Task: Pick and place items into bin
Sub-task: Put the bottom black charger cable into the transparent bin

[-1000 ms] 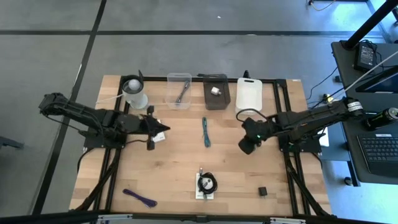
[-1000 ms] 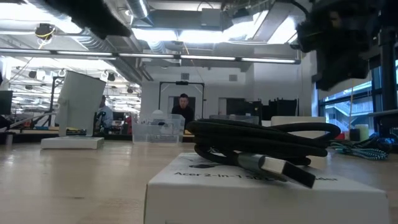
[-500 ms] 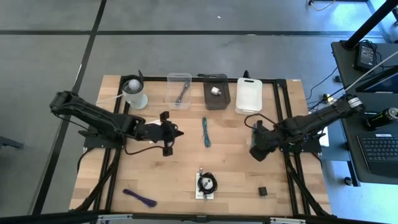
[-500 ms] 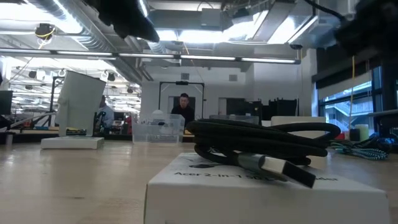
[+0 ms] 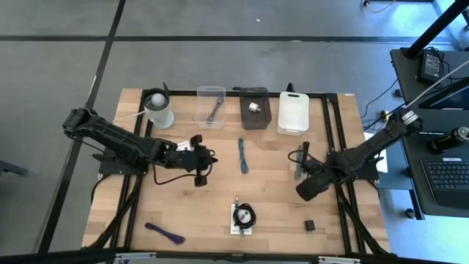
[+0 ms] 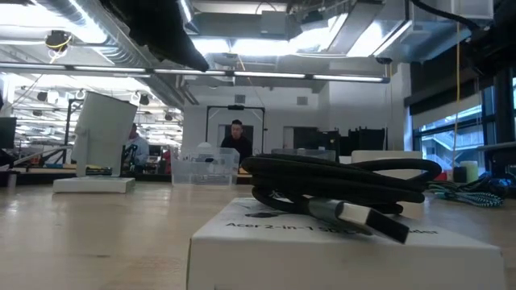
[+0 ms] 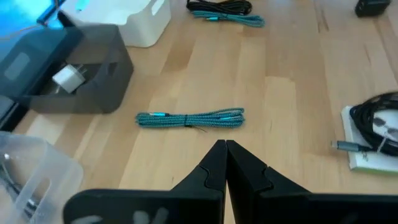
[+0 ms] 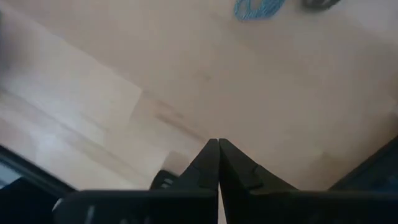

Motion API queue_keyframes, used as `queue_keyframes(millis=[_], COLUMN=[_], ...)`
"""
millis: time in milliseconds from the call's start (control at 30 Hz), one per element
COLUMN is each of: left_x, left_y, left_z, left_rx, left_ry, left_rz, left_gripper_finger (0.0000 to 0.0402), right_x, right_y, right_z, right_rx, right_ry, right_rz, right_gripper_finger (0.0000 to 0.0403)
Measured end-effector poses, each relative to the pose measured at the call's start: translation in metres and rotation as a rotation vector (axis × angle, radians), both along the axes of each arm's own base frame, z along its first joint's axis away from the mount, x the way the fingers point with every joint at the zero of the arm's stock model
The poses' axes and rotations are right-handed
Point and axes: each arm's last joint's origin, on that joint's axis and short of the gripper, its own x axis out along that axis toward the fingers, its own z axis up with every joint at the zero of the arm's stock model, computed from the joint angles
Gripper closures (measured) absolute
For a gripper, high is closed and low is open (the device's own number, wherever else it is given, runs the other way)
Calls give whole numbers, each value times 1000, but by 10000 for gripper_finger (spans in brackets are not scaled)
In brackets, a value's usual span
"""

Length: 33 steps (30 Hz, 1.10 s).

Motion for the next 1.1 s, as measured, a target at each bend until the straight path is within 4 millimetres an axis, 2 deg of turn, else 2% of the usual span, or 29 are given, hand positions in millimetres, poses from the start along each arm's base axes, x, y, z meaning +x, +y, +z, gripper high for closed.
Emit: queue_keyframes(millis=[100,233,400,533,633,733,833,1100], left_x=[-3,-18,-39,-36,-21,6,42,131], left_y=[-4,-3,2,1,-5,-13,-21,-45], left_z=[5,11,8,10,14,19,25,8], left_rx=[43,39,-77,-171,-154,-139,-128,-133], left_ry=[4,-24,-77,-95,-56,-8,42,247], left_rz=[-111,-188,-165,-122,-174,-176,-166,-187], left_gripper_finger=[399,400,399,400,400,400,400,397], right_x=[2,7,10,10,9,7,6,3], right_y=[6,9,8,8,7,6,5,3], right_z=[-1,-1,-3,-5,-5,-5,-6,-6], right_rx=[26,42,-18,-23,-35,-50,-65,-109], right_ry=[-8,-50,-92,-83,-66,-50,-44,-30], right_rz=[-52,-118,-143,-159,-166,-161,-157,-52], right_gripper_finger=[398,398,398,398,398,398,398,398])
